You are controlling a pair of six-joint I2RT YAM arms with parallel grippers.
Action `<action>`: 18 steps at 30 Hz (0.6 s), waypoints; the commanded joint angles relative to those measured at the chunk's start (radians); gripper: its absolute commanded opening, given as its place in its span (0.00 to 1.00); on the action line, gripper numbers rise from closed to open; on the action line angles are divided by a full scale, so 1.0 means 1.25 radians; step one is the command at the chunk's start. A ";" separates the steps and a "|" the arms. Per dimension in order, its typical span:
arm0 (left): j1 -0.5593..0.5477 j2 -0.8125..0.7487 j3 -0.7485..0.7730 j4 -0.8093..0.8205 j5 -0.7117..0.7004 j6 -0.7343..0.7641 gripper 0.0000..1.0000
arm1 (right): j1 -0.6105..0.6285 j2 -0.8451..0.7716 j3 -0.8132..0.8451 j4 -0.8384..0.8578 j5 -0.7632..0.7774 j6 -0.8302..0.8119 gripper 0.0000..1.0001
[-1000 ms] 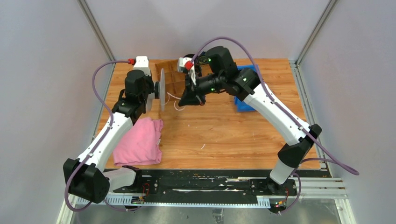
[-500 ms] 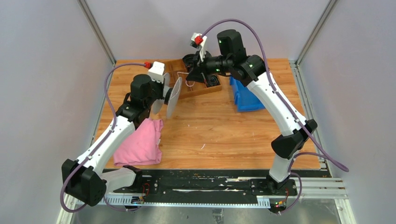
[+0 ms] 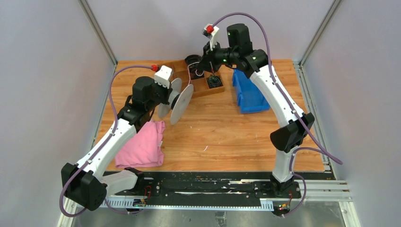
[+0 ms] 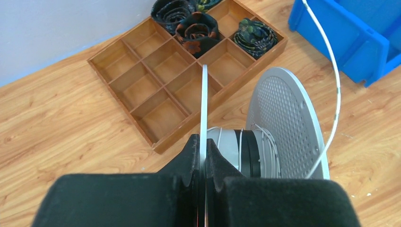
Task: Wrap the cables
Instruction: Wrap the cable around the cable reel.
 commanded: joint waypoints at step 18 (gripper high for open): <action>-0.006 -0.033 0.026 0.028 0.157 -0.014 0.00 | -0.106 0.055 -0.074 0.060 0.011 -0.032 0.01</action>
